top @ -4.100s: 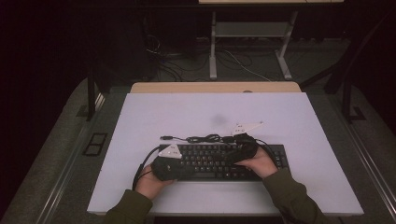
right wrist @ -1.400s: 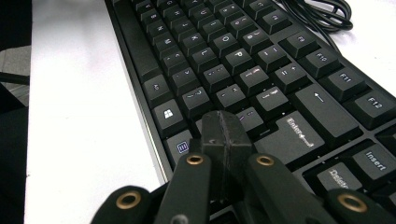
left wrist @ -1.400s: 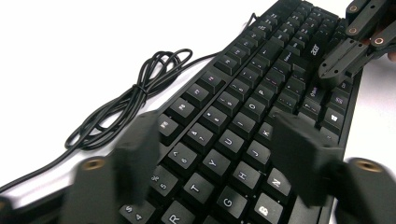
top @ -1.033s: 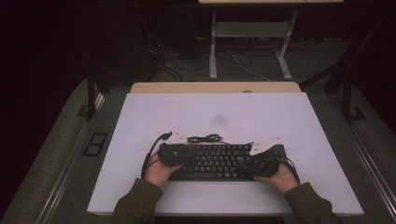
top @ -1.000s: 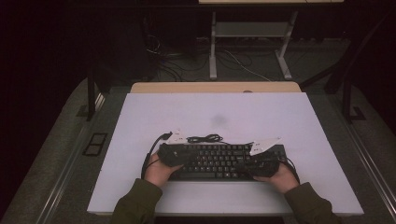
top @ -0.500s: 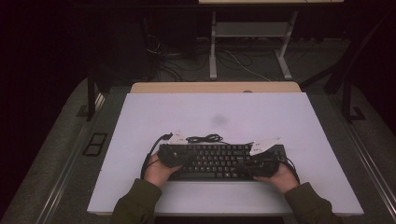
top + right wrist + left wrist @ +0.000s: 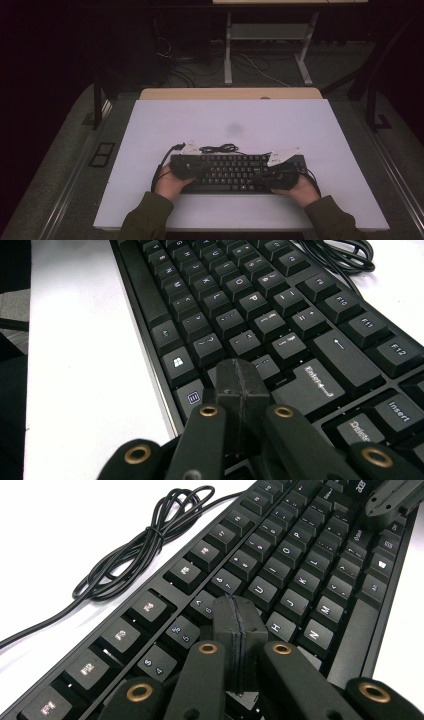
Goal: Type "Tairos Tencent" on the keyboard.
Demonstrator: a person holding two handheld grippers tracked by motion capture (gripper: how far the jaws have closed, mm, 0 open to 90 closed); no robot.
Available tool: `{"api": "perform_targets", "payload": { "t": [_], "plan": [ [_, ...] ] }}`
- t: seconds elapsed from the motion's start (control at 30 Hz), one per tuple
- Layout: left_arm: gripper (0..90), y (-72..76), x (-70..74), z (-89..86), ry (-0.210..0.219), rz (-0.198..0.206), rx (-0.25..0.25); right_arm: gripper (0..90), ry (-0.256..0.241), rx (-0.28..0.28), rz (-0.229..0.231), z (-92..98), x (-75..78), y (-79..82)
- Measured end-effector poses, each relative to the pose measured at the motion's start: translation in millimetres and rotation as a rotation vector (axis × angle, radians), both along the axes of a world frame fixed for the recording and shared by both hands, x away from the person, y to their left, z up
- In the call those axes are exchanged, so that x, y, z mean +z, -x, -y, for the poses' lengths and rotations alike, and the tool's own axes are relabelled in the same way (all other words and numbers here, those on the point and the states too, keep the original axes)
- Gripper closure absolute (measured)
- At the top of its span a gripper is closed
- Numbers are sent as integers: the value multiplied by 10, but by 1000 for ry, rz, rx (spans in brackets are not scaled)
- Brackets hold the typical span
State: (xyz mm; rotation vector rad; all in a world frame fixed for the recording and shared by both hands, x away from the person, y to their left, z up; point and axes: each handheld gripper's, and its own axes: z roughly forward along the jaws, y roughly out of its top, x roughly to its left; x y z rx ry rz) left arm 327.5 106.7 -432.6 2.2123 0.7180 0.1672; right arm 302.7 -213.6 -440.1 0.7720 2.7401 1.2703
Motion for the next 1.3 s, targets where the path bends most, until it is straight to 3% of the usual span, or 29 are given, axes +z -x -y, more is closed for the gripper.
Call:
{"api": "perform_targets", "payload": {
  "t": [0.4,0.53,0.73,0.87,1.0,1.3],
  "plan": [
    [871,31,62,-40,48,0,-2,895,5,-1,4,-3,4,3],
    [792,56,74,-78,73,0,10,895,4,-1,4,-3,4,3],
    [505,102,82,-183,96,-2,23,895,1,0,3,3,3,1],
    [368,128,93,-261,126,-4,40,895,-1,-2,2,10,3,-3],
    [314,158,67,-323,135,-8,45,894,-5,-4,2,17,12,-2],
    [297,213,60,-465,157,7,76,887,-66,-11,6,20,75,-11]
  ]
}}
